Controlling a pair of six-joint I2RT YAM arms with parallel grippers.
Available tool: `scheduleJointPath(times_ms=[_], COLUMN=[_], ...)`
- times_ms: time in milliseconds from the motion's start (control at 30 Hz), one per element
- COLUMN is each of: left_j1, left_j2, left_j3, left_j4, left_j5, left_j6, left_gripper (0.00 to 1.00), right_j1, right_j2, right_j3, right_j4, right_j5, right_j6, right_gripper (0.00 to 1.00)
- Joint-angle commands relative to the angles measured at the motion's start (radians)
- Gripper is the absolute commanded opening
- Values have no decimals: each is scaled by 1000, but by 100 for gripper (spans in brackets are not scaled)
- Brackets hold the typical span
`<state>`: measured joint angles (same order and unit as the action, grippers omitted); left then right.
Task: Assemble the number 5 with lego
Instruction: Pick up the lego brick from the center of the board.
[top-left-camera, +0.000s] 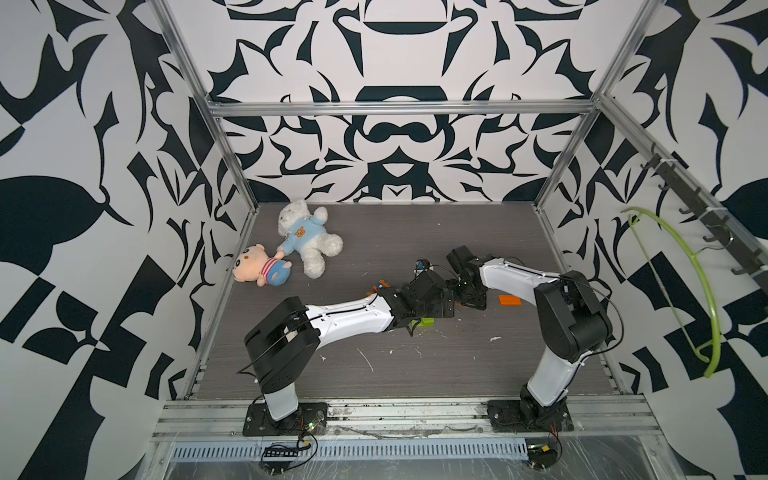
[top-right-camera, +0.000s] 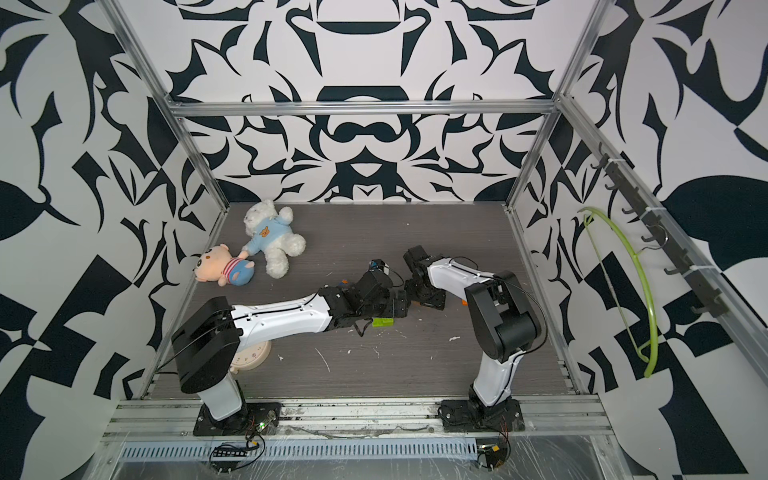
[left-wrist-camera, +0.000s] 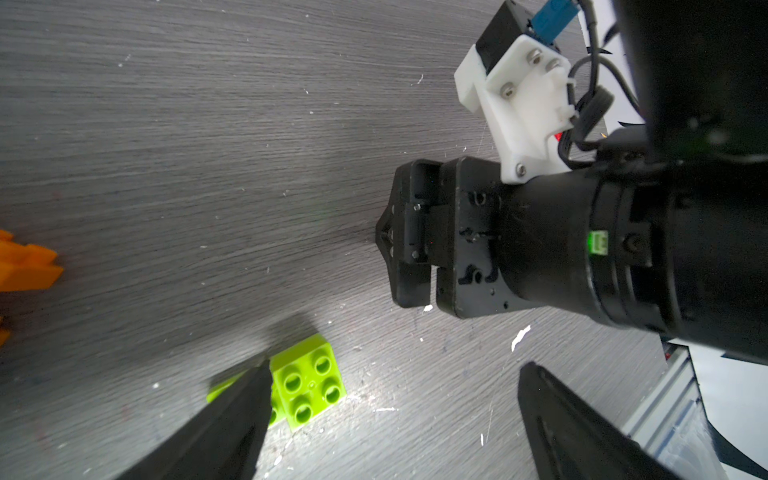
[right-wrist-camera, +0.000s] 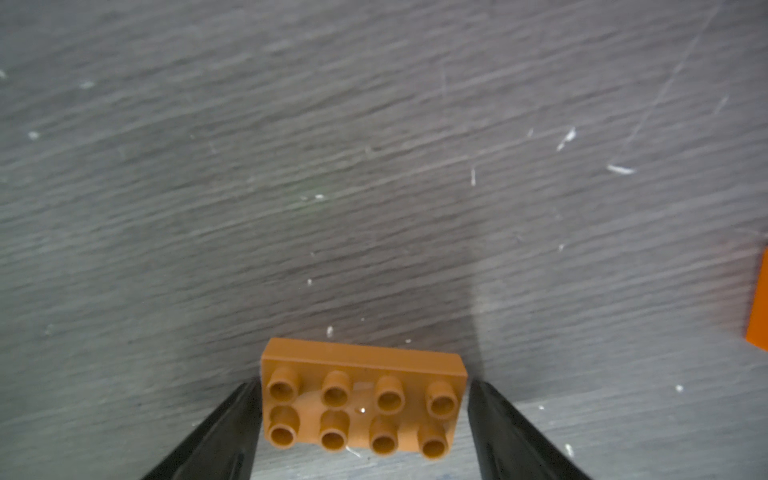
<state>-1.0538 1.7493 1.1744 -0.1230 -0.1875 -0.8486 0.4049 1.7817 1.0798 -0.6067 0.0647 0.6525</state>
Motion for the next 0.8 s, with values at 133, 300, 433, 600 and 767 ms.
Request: scheduleJointPath(times_ms=[133,300,433,600,767], left_j1=[5,5,5,4,3], left_j2=[-7,-14,-32,-79,-166], left_j3=[10,6,-5,-53,-160], left_j4=[6,5,3,0,5], left_j5=[5,3,-11,-22,-43], left_j6=[-1,-1,-4,-14,-56], left_gripper=[99,99,99,99,99], right_j1=[-6,-6,-2,28,106], right_j2=[5,-37,-107,-228,-296], right_j3=[29,18,-11,-82,-147], right_j4=[26,4,-27,-65,-96], right_j5=[-1,0,1,6,-3], right_j6=[-17,-35,-56,-53,-29], right_gripper=[67,61,61,61,61])
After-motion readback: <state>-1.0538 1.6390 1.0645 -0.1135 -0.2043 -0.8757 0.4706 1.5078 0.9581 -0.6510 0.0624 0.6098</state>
